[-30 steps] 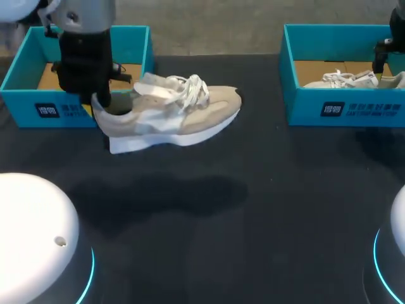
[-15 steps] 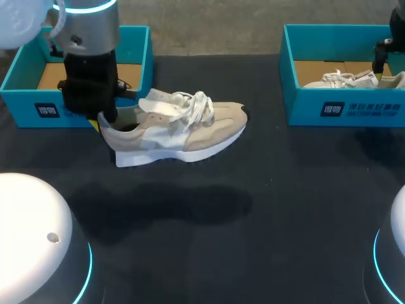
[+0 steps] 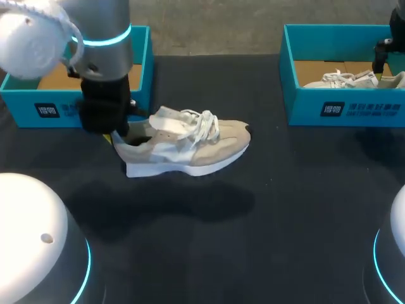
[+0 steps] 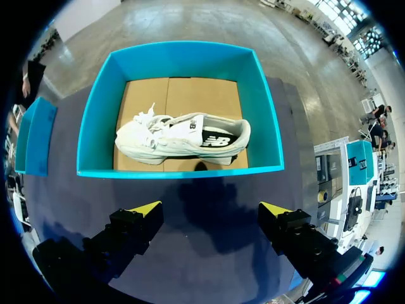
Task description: Take the shoe out of the shoebox, open the shoe tongue, remove and reinsert the insole, then place the shoe into the shoebox
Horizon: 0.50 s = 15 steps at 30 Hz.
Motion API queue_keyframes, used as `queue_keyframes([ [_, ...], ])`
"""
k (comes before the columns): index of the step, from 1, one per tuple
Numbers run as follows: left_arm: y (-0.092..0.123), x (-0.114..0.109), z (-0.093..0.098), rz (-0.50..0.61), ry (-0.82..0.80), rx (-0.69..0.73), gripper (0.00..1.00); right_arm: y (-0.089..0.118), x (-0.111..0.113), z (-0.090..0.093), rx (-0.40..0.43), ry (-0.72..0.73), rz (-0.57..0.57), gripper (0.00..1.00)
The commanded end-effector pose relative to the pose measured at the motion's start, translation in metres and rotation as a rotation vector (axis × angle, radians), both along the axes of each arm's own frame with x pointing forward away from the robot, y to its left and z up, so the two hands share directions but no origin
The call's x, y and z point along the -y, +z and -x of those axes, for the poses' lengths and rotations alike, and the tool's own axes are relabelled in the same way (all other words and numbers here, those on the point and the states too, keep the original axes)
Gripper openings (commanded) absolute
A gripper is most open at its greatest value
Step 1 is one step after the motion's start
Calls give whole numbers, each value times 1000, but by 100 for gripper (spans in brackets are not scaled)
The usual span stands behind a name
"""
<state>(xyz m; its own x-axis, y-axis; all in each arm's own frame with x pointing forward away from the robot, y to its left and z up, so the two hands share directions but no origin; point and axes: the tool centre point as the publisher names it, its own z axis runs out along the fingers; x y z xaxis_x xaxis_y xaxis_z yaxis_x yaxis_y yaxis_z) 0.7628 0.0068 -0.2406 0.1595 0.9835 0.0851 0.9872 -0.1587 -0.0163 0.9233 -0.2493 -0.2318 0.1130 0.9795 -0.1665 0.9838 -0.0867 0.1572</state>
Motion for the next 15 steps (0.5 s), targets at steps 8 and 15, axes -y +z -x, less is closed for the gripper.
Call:
queue_keyframes([
  [8, -58, 15, -17, -66, 8, -6, 0, 0, 0, 0, 2, -1, -1, 100],
  [15, -80, 20, -22, -102, 34, -28, 0, 0, 0, 0, 2, -1, -1, 100],
])
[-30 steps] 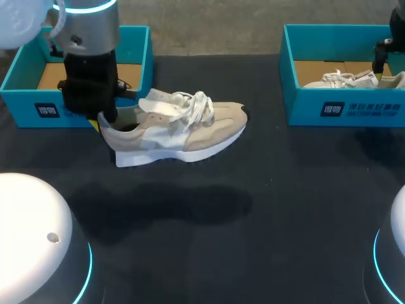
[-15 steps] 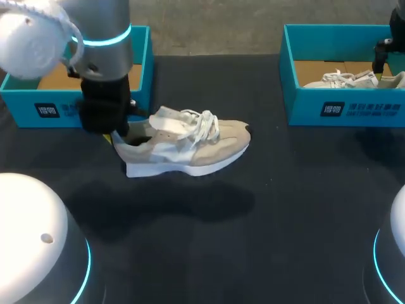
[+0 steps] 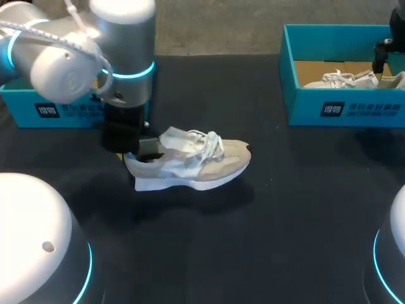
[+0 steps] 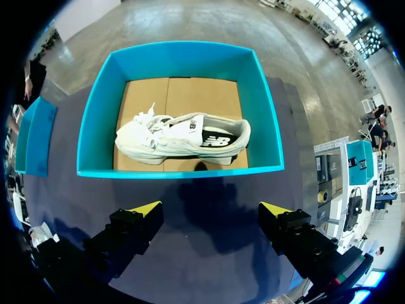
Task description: Take the shoe out of the shoebox, open the shoe tongue, remove and reinsert the insole, then place the shoe into the shoebox
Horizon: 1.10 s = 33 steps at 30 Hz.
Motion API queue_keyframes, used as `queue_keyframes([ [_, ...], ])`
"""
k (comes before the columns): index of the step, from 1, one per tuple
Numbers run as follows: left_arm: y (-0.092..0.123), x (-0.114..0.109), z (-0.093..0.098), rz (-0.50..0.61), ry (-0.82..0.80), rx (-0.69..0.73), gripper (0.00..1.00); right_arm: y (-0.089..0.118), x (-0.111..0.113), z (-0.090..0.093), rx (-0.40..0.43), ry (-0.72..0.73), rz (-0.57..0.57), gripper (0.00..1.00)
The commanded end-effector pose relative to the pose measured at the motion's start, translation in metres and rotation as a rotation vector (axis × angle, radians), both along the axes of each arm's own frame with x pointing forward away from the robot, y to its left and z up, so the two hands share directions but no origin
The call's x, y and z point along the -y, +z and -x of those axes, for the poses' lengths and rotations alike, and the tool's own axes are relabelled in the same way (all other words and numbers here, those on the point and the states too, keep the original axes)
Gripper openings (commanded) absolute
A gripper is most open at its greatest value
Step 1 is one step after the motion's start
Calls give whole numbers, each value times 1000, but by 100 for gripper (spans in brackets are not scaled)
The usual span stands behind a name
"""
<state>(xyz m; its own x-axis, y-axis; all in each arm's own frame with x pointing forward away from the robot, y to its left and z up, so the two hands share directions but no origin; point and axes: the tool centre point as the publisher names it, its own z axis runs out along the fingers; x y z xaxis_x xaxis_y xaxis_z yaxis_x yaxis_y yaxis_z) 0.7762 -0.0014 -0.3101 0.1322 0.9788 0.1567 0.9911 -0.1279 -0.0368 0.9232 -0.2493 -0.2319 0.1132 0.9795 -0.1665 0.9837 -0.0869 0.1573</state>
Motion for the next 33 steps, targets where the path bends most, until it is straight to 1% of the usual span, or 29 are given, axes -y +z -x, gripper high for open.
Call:
queue_keyframes([
  [1, -14, 12, -8, -41, 15, -14, 0, 0, 0, 0, 1, -1, -1, 100],
  [8, -35, 15, -12, -100, 31, -21, 0, 0, 0, 0, 1, -1, -1, 100],
  [11, -43, 17, -11, -101, 21, -18, 0, 0, 0, 0, 1, -1, -1, 100],
  [13, -49, 19, -12, -127, 18, -19, 0, 0, 0, 0, 1, -1, -1, 100],
  [16, -56, 22, -10, -124, 18, -13, 0, 0, 0, 0, 1, -1, -1, 100],
  [23, -65, 28, -6, -142, 14, -20, 0, 0, 0, 0, 1, -1, -1, 100],
  [26, -65, 29, -5, -148, 16, -17, 0, 0, 0, 0, 1, -1, -1, 100],
  [27, -65, 29, -5, -148, 16, -16, 18, 0, 0, 0, 1, -1, -1, 100],
  [28, -64, 29, -5, -150, 15, -13, 41, 0, 0, 0, 1, -1, -1, 100],
  [29, -63, 30, -4, -157, 15, -9, 83, 0, 0, 0, 1, -1, -1, 100],
  [30, -62, 30, -4, -157, 17, -9, 100, 0, 0, 0, 1, -1, -1, 100],
  [33, -55, 30, -2, -135, 19, -6, 100, 0, 0, 0, 1, -1, -1, 100],
])
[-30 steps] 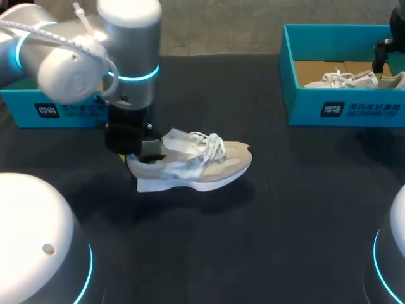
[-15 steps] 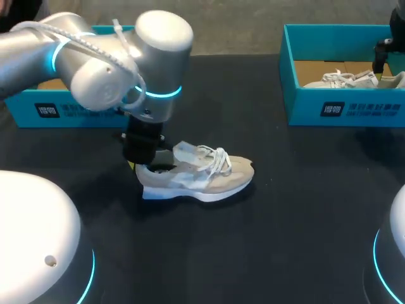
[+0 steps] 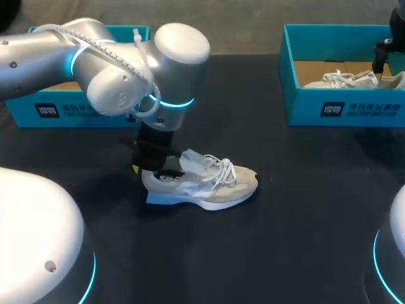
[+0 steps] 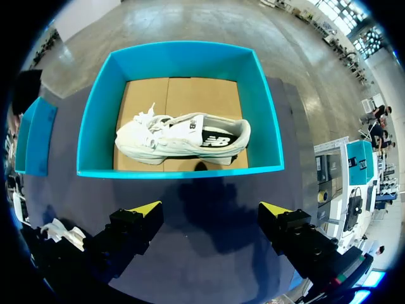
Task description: Take the shoe out of the shoebox, open the shoe tongue, remove and reinsert the insole, then place the shoe into the shoebox
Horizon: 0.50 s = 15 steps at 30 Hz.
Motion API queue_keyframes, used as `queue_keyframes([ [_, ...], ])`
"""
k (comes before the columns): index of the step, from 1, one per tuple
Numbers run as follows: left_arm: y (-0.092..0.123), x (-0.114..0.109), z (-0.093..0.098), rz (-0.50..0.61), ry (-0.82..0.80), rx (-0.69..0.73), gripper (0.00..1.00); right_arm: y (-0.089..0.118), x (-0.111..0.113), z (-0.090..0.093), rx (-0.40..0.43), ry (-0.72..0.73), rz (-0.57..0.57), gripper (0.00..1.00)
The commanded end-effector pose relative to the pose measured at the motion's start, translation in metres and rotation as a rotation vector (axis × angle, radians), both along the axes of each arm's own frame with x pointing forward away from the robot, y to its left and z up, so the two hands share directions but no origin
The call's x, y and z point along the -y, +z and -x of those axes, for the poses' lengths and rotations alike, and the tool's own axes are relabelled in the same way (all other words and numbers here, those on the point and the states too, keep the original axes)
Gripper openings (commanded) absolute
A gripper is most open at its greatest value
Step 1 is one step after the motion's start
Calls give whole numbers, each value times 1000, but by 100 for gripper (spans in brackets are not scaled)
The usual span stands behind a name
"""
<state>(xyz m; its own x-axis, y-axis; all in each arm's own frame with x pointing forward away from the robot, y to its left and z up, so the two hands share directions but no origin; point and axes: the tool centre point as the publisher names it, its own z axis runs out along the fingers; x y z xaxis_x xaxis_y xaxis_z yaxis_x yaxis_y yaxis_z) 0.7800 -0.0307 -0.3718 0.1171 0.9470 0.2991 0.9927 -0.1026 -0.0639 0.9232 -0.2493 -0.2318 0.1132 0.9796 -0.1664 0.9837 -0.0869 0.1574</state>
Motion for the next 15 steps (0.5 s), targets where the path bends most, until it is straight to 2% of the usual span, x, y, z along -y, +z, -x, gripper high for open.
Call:
queue_keyframes([
  [1, 9, 0, 2, 25, 5, 5, 100, 0, 0, 0, 1, -1, -1, 100],
  [9, 41, -1, 7, 130, 80, 31, 100, 0, 0, 0, 1, -1, -1, 100],
  [15, 64, -9, 10, 209, 236, 39, 100, 0, 0, 0, 1, -1, -1, 100],
])
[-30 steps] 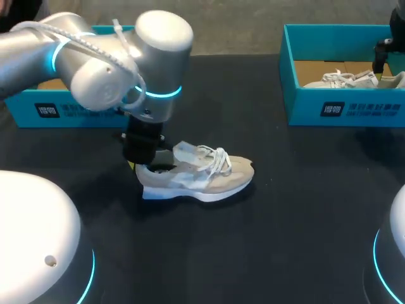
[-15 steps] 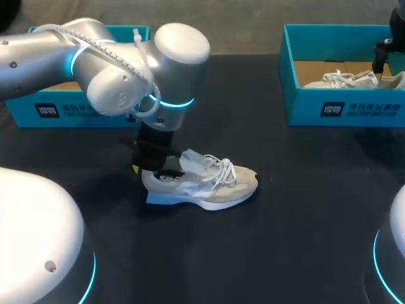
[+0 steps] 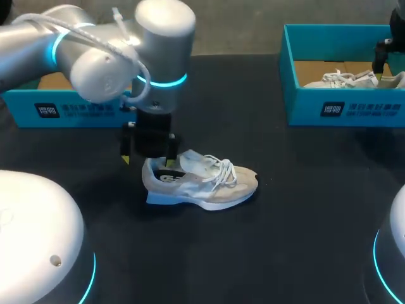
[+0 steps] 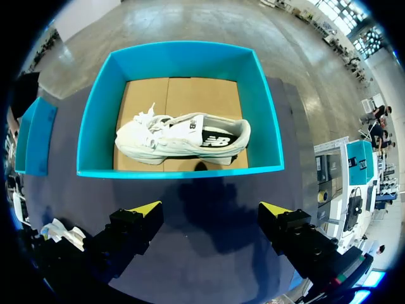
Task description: Take the shoe out of the shoebox, open the shoe tongue, remove and reinsert the insole, then place the shoe into the shoebox
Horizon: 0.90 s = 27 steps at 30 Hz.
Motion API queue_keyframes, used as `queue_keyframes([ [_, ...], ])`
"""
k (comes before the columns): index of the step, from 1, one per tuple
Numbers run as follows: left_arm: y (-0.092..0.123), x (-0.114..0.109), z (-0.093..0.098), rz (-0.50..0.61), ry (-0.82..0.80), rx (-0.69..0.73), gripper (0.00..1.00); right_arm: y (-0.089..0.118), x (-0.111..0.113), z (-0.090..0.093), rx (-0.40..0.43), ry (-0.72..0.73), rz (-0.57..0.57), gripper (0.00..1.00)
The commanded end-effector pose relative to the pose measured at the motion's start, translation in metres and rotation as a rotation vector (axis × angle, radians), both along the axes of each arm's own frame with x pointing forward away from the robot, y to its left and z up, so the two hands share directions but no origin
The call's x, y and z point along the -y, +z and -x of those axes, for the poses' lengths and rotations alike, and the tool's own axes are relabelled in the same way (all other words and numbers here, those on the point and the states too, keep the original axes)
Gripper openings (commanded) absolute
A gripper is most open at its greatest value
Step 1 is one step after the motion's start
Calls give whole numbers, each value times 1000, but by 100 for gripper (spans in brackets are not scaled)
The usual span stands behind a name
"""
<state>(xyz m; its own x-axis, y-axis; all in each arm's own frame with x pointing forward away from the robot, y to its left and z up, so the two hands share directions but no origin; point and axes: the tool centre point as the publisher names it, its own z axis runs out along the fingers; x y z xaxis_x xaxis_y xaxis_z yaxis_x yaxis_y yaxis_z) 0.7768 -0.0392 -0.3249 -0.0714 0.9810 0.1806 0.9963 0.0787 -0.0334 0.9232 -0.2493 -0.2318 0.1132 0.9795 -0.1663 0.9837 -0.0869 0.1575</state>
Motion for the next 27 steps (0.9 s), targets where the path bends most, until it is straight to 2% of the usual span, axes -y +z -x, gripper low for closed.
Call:
queue_keyframes([
  [1, 19, -20, 7, 99, 78, 15, 100, 0, 0, 0, 1, -1, -1, 100],
  [10, 40, -44, 17, 262, 348, 61, 100, 0, 0, 0, 1, -1, -1, 100],
  [19, 42, -85, 28, 422, 649, 114, 100, 0, 0, 0, 1, -1, -1, 100],
  [22, 41, -100, 28, 489, 716, 98, 100, 0, 0, 0, 1, -1, -1, 100],
  [27, 41, -100, 28, 489, 716, 98, 100, 0, 0, 0, 1, -1, -1, 100],
])
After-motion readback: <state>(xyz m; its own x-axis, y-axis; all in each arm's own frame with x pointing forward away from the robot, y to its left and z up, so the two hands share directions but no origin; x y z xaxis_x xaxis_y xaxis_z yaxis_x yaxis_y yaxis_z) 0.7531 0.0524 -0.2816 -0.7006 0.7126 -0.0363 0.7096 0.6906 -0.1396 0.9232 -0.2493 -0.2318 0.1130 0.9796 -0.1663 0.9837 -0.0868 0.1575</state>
